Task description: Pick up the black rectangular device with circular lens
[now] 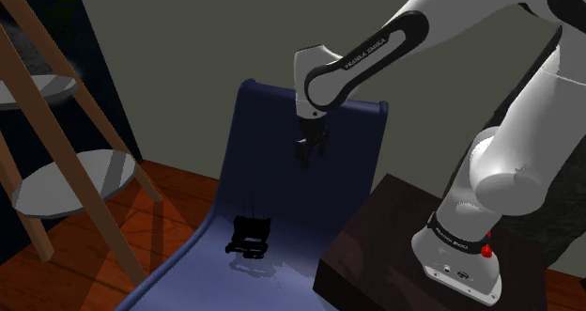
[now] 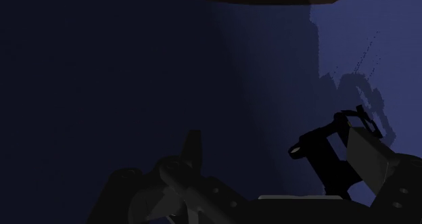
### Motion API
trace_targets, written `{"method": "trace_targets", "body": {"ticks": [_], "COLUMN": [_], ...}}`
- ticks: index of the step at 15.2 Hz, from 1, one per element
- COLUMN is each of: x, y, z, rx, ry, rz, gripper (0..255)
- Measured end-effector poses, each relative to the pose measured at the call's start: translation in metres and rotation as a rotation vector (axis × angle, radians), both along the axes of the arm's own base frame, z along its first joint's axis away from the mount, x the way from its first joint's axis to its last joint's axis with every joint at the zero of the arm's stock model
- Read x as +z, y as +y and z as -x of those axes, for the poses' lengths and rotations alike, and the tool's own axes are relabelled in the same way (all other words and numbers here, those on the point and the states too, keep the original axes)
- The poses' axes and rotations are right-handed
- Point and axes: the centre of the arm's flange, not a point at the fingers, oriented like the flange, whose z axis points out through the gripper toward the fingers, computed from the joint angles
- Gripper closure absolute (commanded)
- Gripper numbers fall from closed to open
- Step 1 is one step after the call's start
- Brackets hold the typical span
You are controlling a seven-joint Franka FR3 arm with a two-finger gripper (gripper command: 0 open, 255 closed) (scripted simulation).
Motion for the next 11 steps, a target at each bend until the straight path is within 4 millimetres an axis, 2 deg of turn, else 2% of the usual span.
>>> {"method": "trace_targets", "body": {"ticks": [6, 11], "x": [-0.057, -0.107], "y": [0.029, 0.063], "z": [-0.04, -0.072], "rx": [0.004, 0.008], "ry": [-0.004, -0.006], "rz": [-0.021, -0.039], "gripper": [0, 0]}}
